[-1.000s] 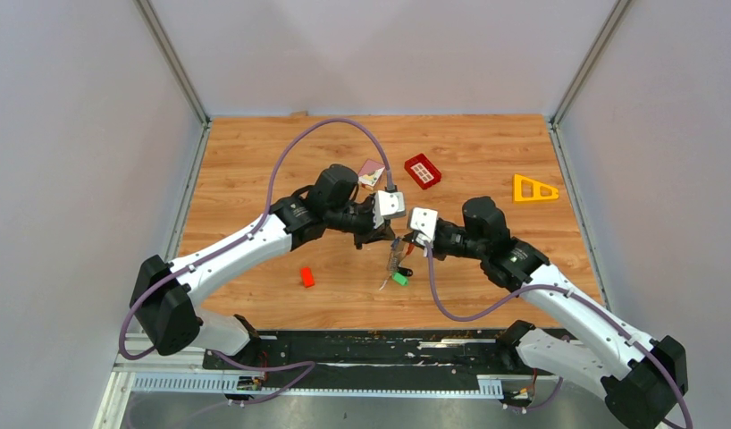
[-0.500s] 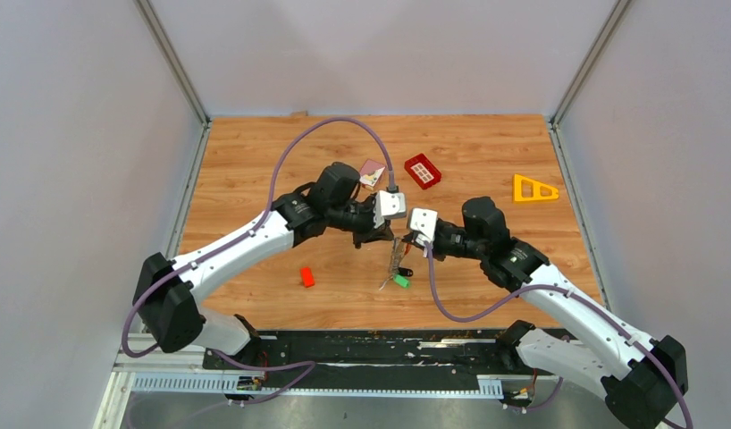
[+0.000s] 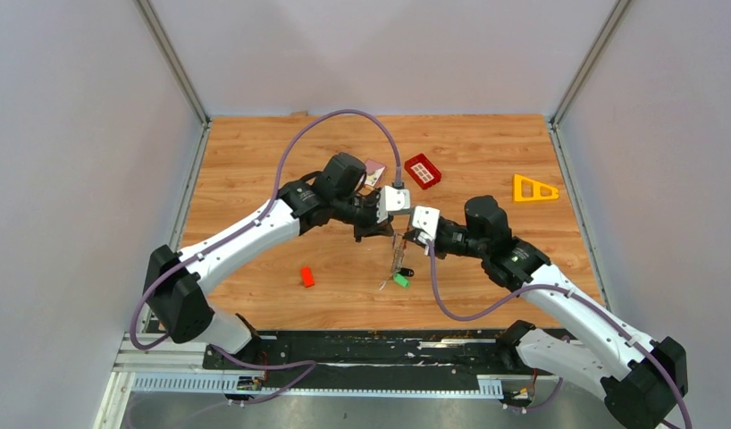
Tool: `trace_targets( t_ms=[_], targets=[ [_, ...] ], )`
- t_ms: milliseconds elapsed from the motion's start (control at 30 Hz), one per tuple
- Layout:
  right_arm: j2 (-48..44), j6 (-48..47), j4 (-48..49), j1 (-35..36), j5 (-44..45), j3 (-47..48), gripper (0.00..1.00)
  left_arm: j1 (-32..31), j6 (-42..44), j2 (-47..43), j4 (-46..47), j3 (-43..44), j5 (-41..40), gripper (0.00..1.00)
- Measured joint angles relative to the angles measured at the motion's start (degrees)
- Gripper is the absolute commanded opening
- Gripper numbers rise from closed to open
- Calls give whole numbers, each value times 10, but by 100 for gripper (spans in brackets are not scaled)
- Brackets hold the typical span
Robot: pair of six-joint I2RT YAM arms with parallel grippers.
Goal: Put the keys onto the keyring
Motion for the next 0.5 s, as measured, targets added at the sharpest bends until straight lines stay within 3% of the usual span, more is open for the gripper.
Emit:
trace_targets(
  t_ms=[500],
  targets=[
    [0, 14, -7, -6, -2, 0, 0, 6, 27, 40, -28, 32, 46, 0]
  ],
)
